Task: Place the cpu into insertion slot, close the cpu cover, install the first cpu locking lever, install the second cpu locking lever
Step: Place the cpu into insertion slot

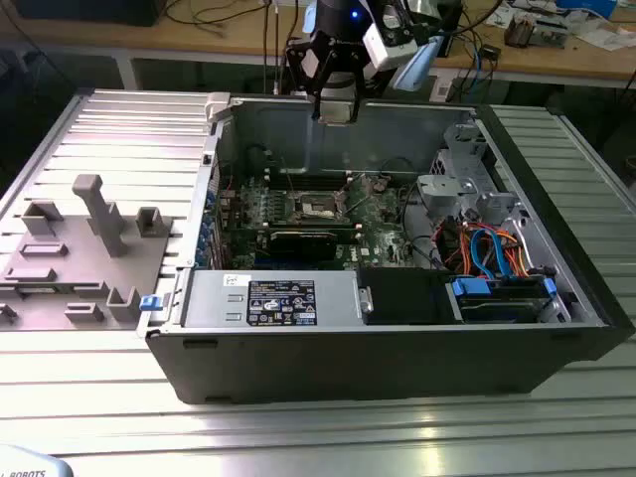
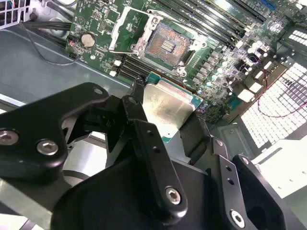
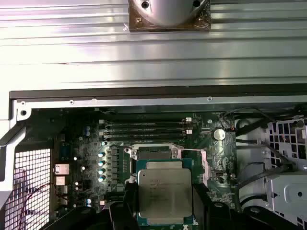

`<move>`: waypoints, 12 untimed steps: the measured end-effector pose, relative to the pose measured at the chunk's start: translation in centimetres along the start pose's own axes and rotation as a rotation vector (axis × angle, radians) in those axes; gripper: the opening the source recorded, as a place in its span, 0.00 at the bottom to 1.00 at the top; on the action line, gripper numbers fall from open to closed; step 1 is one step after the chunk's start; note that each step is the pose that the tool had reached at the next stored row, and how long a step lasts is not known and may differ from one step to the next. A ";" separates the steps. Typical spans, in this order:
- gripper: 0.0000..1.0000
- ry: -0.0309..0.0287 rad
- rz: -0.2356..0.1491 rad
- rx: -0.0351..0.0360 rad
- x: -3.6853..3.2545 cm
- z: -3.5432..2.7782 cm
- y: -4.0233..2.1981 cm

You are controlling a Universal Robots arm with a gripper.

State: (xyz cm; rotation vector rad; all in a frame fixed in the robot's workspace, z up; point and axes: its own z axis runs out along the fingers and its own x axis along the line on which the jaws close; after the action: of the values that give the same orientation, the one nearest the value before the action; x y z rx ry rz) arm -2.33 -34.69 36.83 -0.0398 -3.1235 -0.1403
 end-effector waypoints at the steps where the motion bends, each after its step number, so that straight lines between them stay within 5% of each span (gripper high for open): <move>1: 0.54 -0.0002 0.000 0.0000 0.03 0.00 0.00; 12: 0.54 -0.0002 0.000 0.0002 0.04 0.22 -0.02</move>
State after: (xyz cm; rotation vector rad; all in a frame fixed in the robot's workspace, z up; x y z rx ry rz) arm -2.37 -34.69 36.61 -0.0397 -3.1237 -0.1400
